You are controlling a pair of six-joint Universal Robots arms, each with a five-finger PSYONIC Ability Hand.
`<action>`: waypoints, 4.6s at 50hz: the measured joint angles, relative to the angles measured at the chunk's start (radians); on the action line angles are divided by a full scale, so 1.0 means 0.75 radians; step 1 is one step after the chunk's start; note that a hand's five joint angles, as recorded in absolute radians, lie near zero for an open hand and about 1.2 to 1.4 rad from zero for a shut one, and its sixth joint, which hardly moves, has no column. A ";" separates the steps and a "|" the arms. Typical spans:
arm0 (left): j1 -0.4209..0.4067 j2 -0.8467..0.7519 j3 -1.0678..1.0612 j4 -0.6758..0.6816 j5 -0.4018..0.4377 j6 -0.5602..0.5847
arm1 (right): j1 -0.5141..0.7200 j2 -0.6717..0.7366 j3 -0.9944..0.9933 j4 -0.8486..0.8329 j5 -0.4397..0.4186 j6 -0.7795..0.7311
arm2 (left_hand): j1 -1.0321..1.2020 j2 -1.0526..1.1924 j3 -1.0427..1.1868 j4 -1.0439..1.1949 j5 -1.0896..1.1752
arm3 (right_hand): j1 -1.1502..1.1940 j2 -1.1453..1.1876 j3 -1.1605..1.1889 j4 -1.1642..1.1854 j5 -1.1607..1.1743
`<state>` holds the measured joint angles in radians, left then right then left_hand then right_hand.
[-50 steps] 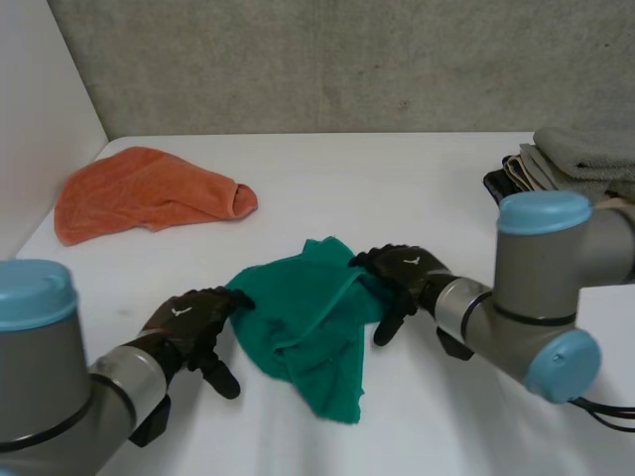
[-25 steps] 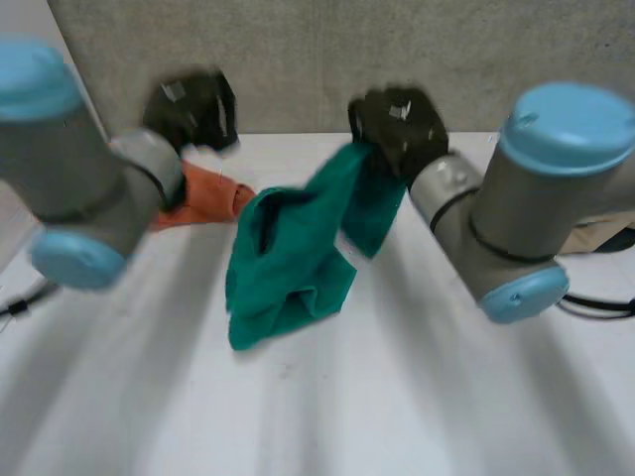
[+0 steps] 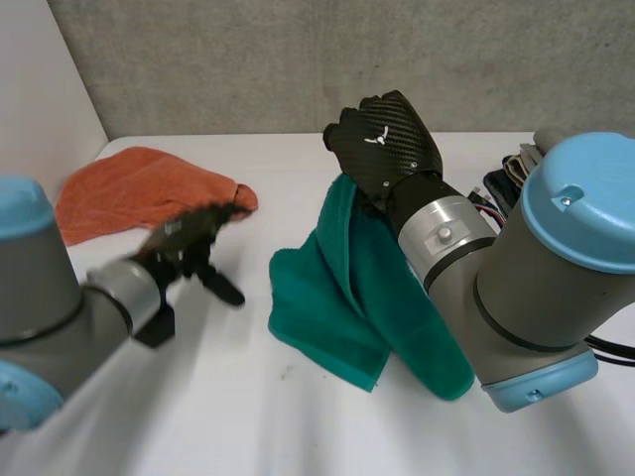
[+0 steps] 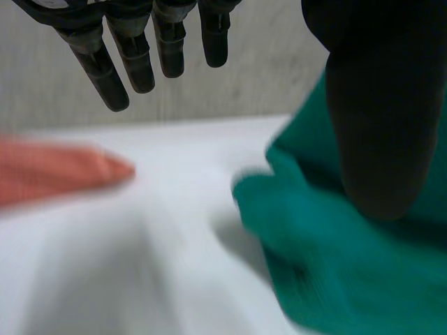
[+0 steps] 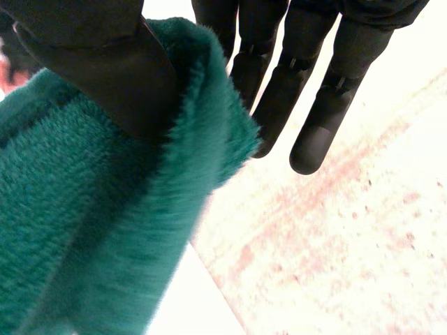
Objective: Fold the laundry.
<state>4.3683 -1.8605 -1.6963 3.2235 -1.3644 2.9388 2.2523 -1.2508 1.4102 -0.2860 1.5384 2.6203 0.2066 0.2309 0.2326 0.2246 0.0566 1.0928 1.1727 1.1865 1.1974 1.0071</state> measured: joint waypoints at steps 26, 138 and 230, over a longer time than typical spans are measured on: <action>-0.333 -0.305 0.163 0.163 -0.204 -0.240 | 0.145 -0.265 0.014 0.259 0.116 0.189 | 0.081 0.040 0.038 0.046 0.030 | 0.000 0.000 0.000 0.000 0.000; 0.230 0.407 0.203 -0.466 0.230 0.420 | -0.219 -0.093 -0.013 0.341 0.130 -0.359 | 1.202 1.279 1.271 1.299 1.238 | 0.000 0.000 0.005 0.000 0.009; 0.040 -0.138 -0.051 0.055 0.010 0.804 | -0.103 0.255 0.297 -0.046 0.091 -0.063 | 0.394 0.333 0.334 0.325 0.313 | 0.019 0.000 0.005 0.001 0.023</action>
<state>4.3980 -1.9639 -1.7345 3.2647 -1.3572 3.5417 2.1748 -1.0599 1.6331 -0.3208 1.6070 2.5730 0.5021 0.4805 0.4832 0.4681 0.2913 1.1073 1.1728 1.1903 1.1980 1.0244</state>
